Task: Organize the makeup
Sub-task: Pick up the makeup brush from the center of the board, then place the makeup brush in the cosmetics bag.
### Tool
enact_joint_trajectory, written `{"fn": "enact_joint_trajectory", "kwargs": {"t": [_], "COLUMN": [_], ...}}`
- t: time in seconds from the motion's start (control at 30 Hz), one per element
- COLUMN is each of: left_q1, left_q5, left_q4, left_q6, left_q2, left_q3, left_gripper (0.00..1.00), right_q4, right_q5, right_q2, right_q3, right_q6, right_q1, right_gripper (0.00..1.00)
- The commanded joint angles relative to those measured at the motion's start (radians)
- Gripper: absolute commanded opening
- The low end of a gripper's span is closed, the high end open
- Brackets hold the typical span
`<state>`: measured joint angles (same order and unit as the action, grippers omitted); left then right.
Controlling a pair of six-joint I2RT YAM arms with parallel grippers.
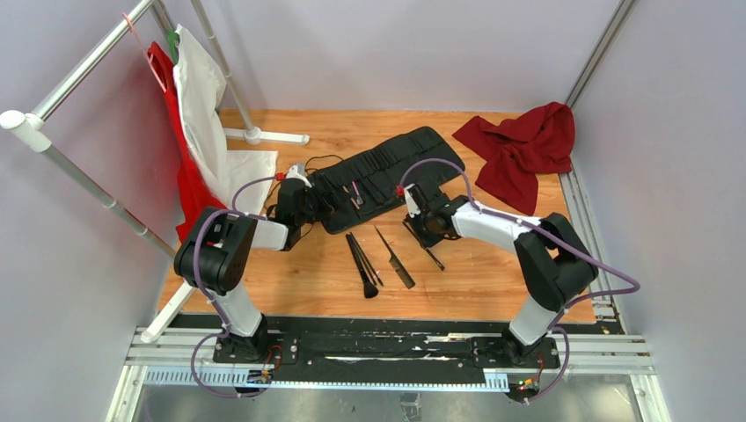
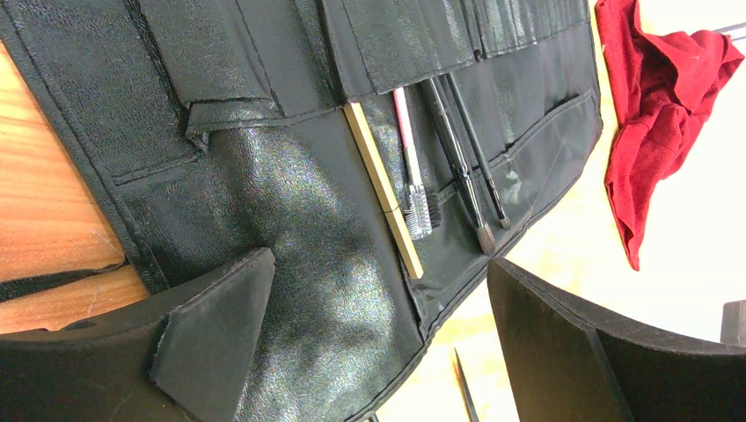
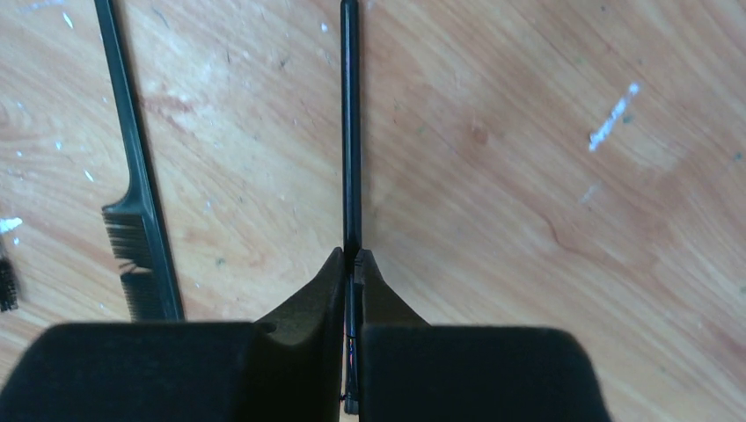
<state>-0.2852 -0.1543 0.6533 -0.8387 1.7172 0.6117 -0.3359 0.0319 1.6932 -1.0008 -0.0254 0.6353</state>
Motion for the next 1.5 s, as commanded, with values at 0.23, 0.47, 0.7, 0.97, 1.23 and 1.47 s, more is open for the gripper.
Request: {"fn": "enact_joint_trajectory", "kwargs": {"t": [0.23,0.47,0.7,0.97,1.23,1.47], "left_q1": [-0.008,-0.008,-0.008,-0.008,-0.008,-0.008], "left_q5": [0.0,-0.004,-0.007,-0.011,-0.012,-0.013], "left_q4": [-0.056,-0.054,-0.051,-0.047,-0.043,-0.043], "left_q6": [0.004,0.001,-0.001,-0.003,-0.004,-0.004], "left_q2": [0.025,0.027,0.028,0.031,0.035,0.037], "left_q3": [-0.01,-0.006,-0.007,-0.006,-0.007,-0.006], "left_gripper": [0.98,0.98,0.98,0.98,0.98,0.98], "right_q4": [-0.112,-0.13,-0.154,-0.205,-0.255,-0.265], "right_q5": [-0.063,-0.075,-0.049,-0.018,-0.007,-0.003], "right_q2": [-0.101,-0.008,0.187,0.386,0.488,0.53], "right_q3": [-0.04,-0.198,-0.439,-0.682,-0.828,-0.883], "right_q6": [0.007,0.024,0.039,0.066,0.095,0.116], "right_q1": [0.015,0.015,0.009,-0.013,-0.039,-0.06], "right_gripper": [0.01,0.01,0.01,0.01,0.01,0.01]}}
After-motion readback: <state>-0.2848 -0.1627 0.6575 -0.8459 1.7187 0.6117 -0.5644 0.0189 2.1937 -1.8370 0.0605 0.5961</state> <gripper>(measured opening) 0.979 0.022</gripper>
